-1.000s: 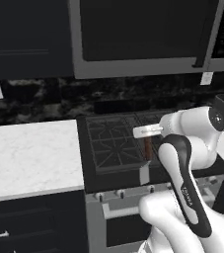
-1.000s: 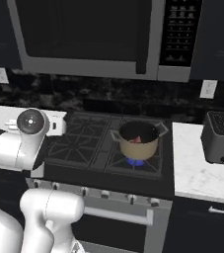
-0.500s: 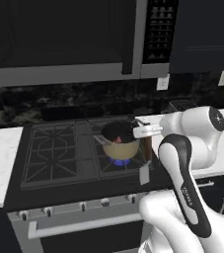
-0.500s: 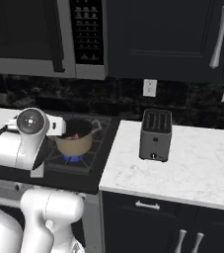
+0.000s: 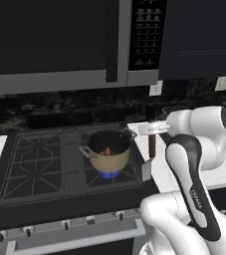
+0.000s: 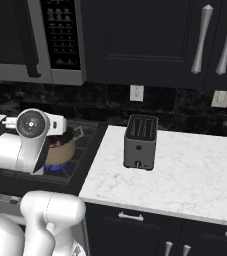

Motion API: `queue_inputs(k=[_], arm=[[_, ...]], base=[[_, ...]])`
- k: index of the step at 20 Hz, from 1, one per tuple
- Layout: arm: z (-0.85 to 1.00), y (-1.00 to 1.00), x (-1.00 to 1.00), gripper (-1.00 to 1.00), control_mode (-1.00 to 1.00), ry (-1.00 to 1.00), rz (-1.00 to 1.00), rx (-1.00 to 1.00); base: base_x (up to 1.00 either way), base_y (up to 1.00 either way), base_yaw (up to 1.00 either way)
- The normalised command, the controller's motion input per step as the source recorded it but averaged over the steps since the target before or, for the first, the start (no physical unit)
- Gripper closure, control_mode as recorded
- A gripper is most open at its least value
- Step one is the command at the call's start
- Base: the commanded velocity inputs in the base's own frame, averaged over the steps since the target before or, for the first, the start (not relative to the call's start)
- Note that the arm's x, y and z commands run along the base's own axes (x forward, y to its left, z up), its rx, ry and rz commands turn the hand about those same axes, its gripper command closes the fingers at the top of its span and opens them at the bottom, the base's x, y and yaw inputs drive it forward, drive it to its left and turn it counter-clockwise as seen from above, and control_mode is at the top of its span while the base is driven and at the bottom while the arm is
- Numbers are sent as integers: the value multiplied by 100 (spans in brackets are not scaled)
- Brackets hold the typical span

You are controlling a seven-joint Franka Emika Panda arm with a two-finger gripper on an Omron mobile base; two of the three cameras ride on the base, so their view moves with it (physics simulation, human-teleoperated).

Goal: Put the potato and lime in the pot. Retrieve the spatula and lightly stir the vegetables in the pot.

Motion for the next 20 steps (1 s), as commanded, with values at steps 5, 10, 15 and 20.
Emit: queue_inputs(k=[5,10,15,20], arm=[[83,-5,-11,100,-100,-39,0,17],[23,-4,22,100,-100,-36,-1,8],[-23,0,52,100,-100,-23,-5,0],[-63,19,42,100,-100,-2,-5,2]], base=[[0,0,0],[0,0,0],[0,0,0],[0,0,0]])
